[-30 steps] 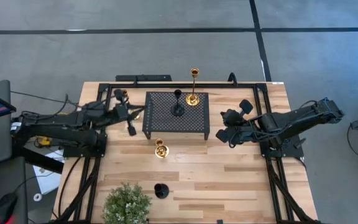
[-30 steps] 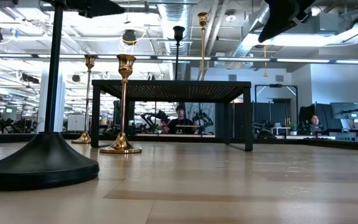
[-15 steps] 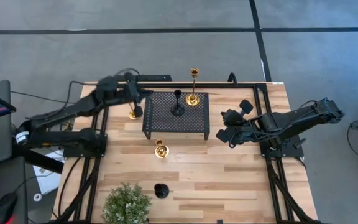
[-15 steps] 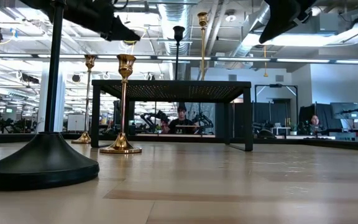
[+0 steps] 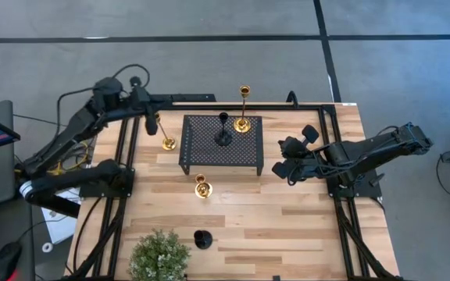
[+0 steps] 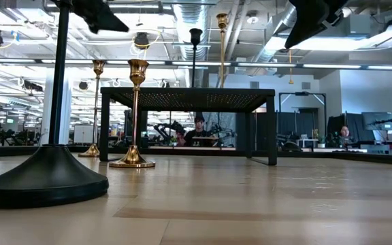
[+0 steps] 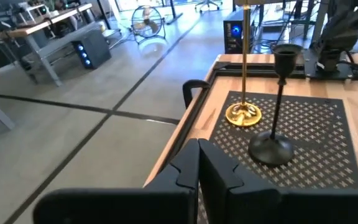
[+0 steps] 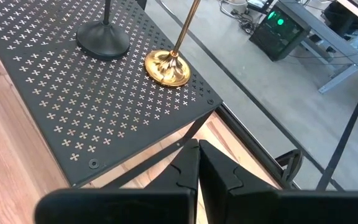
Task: Pick & Place candle stick holders
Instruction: Put the large gold candle holder on the shelf
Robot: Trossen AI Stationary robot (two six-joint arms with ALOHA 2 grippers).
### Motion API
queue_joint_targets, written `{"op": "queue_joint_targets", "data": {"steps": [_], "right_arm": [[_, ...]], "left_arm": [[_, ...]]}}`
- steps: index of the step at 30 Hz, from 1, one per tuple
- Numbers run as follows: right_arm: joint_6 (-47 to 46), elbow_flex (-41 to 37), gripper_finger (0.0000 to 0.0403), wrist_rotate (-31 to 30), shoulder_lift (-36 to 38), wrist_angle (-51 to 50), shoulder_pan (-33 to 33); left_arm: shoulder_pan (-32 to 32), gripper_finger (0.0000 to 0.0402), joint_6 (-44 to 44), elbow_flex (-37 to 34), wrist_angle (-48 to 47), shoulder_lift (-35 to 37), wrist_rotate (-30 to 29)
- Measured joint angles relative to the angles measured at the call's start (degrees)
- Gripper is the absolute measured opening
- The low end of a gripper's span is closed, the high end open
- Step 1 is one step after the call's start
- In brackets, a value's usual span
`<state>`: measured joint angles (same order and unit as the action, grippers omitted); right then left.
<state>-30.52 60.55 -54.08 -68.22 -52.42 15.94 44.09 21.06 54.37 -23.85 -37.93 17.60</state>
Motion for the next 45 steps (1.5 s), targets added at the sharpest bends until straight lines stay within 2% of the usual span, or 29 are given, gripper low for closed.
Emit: {"op": "queue_joint_targets", "data": {"steps": [11, 15, 25, 29, 32, 38, 45], "right_arm": [[0.0, 0.0, 0.0, 0.0, -0.01, -0.31, 0.0], [0.0, 0.0, 0.0, 0.0, -0.01, -0.29, 0.02], [0.0, 0.0, 0.0, 0.0, -0.01, -0.48, 0.04], [0.0, 0.0, 0.0, 0.0, -0.01, -0.5, 0.04], [0.0, 0.0, 0.0, 0.0, -0.01, -0.5, 0.04], [0.02, 0.0, 0.0, 0.0, -0.01, -0.5, 0.04], [0.02, 0.0, 0.0, 0.0, -0.01, -0.5, 0.04]], "left_arm": [[0.38, 0.0005, -3.98, -0.48, -11.88, 13.34, -1.54], [0.38, 0.0004, -7.27, -3.72, -15.24, 16.33, -1.67], [0.36, 0.0004, -14.37, -15.6, -16.39, 21.58, -1.76], [0.34, 0.0004, -14.95, -15.65, -15.4, 21.81, -2.62], [0.34, 0.0004, -15.61, -15.65, -15.75, 21.84, -5.75], [0.32, 0.0003, -15.79, -15.65, -15.83, 21.4, -5.99], [0.34, 0.0003, -16.02, -15.67, -16.0, 16.11, -5.99]]}}
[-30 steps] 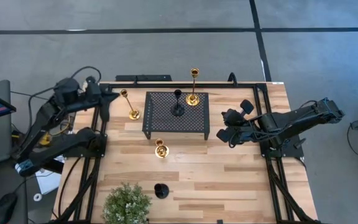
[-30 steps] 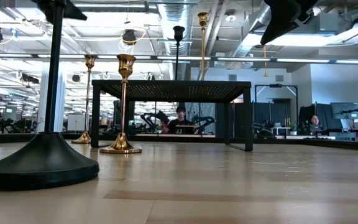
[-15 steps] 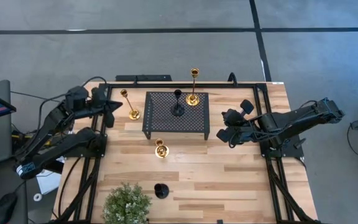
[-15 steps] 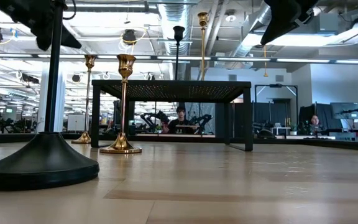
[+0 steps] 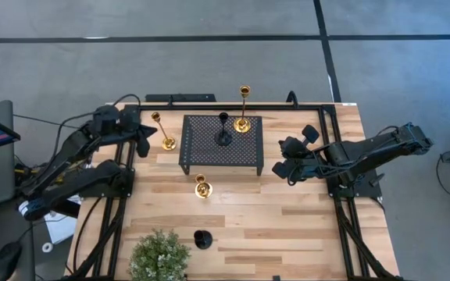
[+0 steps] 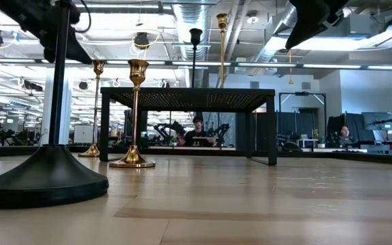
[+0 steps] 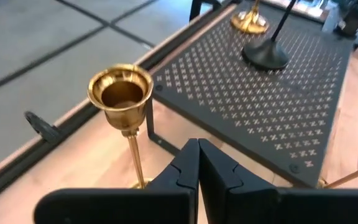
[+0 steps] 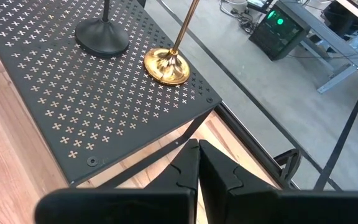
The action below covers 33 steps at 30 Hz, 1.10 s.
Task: Pick & Place candle stick holders
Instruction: Put the large gold candle holder on the shelf
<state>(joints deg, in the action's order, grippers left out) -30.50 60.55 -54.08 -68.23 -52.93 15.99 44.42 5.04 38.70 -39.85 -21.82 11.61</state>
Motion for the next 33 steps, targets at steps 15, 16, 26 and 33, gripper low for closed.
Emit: {"op": "queue_joint_targets", "data": {"steps": [15, 16, 26, 33], "right_arm": [[0.0, 0.0, 0.0, 0.03, 0.0, -0.52, -0.04], [0.0, 0.0, 0.0, 0.04, 0.0, -0.52, -0.04], [-0.02, 0.0, 0.0, 0.02, 0.0, -0.55, -0.04], [-0.92, 0.0, 0.0, 0.15, 0.0, -0.61, 0.06]], "left_arm": [[0.0, 0.0003, -0.56, 5.76, -1.66, -4.09, 0.39], [0.0, 0.0003, -1.0, 6.42, -3.02, -4.24, -0.1], [-0.02, 0.0003, -8.64, 8.02, -14.68, -5.25, -3.93], [-0.07, 0.0003, -8.81, 8.07, -17.29, -5.19, -2.7]]}}
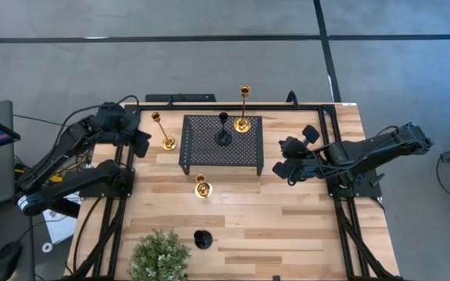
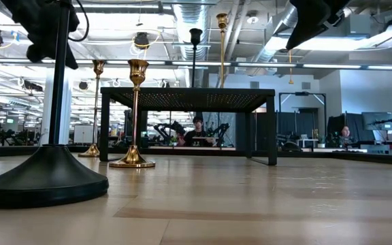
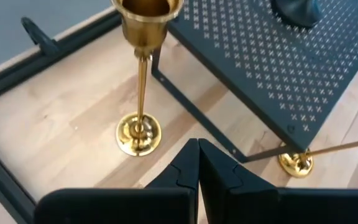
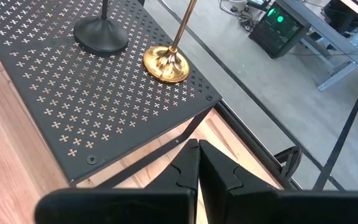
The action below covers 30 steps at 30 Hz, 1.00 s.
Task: Pick & Place candle stick holders
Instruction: Put the large gold candle holder on the shelf
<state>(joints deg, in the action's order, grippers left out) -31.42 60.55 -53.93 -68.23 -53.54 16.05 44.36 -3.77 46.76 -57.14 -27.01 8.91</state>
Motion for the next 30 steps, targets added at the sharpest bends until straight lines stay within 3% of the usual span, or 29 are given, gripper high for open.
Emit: {"op": "queue_joint_targets", "data": {"steps": [10, 18, 30], "right_arm": [[-0.14, 0.0, 0.0, 0.02, 0.0, 0.0, -0.06], [-0.13, 0.0, 0.0, 0.02, 0.0, 0.0, -0.06], [-0.15, -0.02, 0.0, -0.07, 0.0, 0.39, -0.1]], "left_arm": [[0.0, 0.0004, -5.64, 0.0, -3.43, 0.03, 5.06], [0.0, 0.0004, -0.21, 0.0, -2.99, 0.0, 5.06], [0.0, 0.0004, -3.6, 0.0, -2.98, -3.8, 4.85]]}}
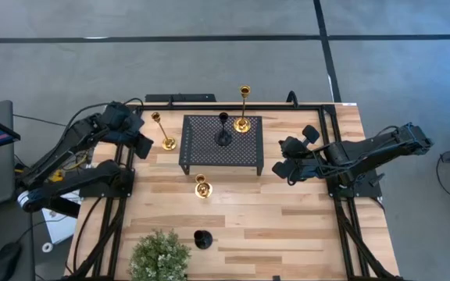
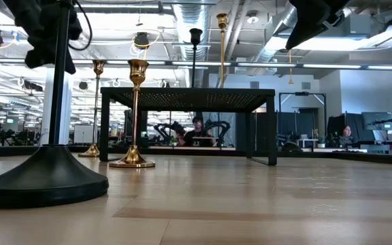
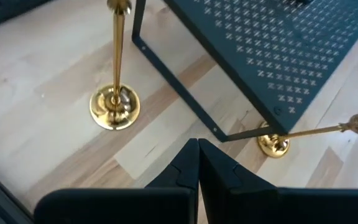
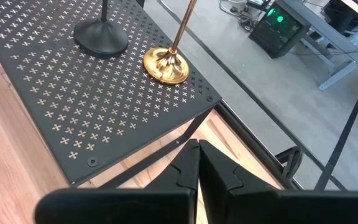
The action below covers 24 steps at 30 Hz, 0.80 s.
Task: Pick & Place candle stick holders
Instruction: Put the large gold candle holder on the shelf
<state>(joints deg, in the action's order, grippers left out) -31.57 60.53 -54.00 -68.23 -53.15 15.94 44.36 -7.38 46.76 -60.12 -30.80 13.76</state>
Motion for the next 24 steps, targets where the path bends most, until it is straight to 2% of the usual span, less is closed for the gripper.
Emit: {"op": "queue_joint_targets", "data": {"steps": [6, 11, 17, 24], "right_arm": [[0.02, 0.0, 0.0, -0.01, 0.0, -0.09, 0.0], [0.02, 0.0, 0.0, -0.02, 0.0, -0.52, 0.0], [0.02, 0.0, 0.0, -0.01, 0.0, -0.85, 0.0], [0.02, 0.0, 0.0, -0.04, 0.0, -0.84, 0.0]], "left_arm": [[0.0, 0.0004, -0.55, 0.0, 0.11, -6.39, -1.32], [0.02, 0.0004, 3.79, 0.0, 0.41, -8.32, -9.21], [0.0, 0.0004, 5.64, 0.0, 1.01, -4.55, -9.9], [-1.17, 0.0003, 5.55, 0.0, 1.01, 5.97, -9.94]]}}
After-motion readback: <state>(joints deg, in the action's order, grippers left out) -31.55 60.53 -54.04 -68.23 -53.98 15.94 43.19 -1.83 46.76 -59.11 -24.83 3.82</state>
